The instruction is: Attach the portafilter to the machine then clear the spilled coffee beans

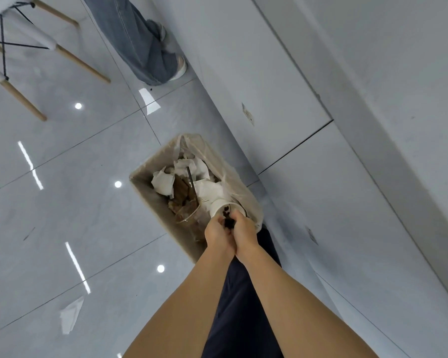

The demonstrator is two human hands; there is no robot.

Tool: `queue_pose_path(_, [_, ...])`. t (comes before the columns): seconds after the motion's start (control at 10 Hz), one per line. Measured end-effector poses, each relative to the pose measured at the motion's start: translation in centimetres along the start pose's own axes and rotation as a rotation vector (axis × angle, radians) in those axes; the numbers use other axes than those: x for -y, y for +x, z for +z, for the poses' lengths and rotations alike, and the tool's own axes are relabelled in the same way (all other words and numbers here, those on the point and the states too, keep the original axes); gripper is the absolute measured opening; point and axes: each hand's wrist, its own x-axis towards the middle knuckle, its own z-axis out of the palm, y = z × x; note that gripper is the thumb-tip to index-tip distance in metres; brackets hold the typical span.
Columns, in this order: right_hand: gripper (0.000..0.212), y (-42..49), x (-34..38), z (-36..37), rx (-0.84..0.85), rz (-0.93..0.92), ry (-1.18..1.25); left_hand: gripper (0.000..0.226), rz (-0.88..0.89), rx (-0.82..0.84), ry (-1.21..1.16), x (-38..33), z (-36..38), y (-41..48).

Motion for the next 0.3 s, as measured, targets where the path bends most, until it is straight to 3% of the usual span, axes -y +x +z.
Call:
queue_pose_path(0.1, [0.039, -0.6, 0.4, 0.0, 0.024, 0.024, 0.03, 0.028, 0.012, -0.002, 0.003, -0.1, -0.2, 0.1])
queue_pose_path(0.3, [0.043, -3.5, 1.6, -0.7, 0.048, 0.037, 0.095, 0.051, -0.085, 0.028, 0.023, -1.0, -0.1, -1.9])
